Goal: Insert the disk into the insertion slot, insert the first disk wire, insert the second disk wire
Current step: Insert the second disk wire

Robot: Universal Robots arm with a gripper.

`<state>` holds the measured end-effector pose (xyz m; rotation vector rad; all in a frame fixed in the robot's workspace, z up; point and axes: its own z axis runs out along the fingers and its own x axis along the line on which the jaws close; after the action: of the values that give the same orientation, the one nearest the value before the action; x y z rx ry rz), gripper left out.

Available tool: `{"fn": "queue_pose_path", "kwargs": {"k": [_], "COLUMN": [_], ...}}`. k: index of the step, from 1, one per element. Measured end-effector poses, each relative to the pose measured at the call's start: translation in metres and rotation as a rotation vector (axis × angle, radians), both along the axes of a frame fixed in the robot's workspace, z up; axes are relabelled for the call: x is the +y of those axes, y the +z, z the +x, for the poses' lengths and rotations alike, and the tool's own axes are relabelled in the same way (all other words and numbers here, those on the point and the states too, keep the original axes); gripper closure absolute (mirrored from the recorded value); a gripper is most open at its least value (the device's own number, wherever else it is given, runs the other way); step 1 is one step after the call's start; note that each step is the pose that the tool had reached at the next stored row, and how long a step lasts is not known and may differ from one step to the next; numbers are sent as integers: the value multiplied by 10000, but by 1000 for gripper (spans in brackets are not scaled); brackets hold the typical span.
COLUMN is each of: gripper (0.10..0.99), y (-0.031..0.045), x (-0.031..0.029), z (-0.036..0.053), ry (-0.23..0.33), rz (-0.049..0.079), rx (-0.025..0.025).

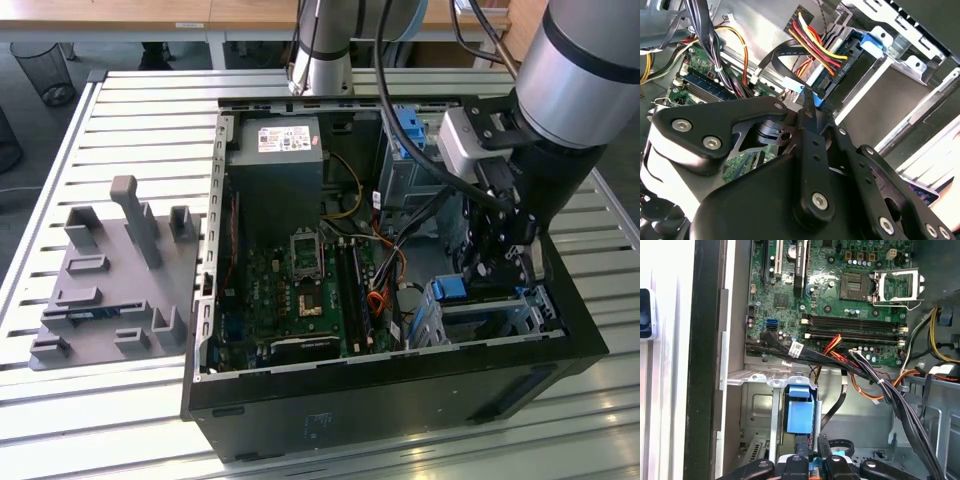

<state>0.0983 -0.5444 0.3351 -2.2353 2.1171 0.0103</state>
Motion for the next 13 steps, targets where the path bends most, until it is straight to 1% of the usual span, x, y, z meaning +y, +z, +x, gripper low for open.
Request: {"fn": "queue_pose_path", "kwargs": {"k": [7, 13], "gripper": [890, 890], "y": [-11, -30], "x": [-6, -7], "z": [38, 48], "ry": [68, -168], "rz": [2, 2], "rx": [0, 0]}}
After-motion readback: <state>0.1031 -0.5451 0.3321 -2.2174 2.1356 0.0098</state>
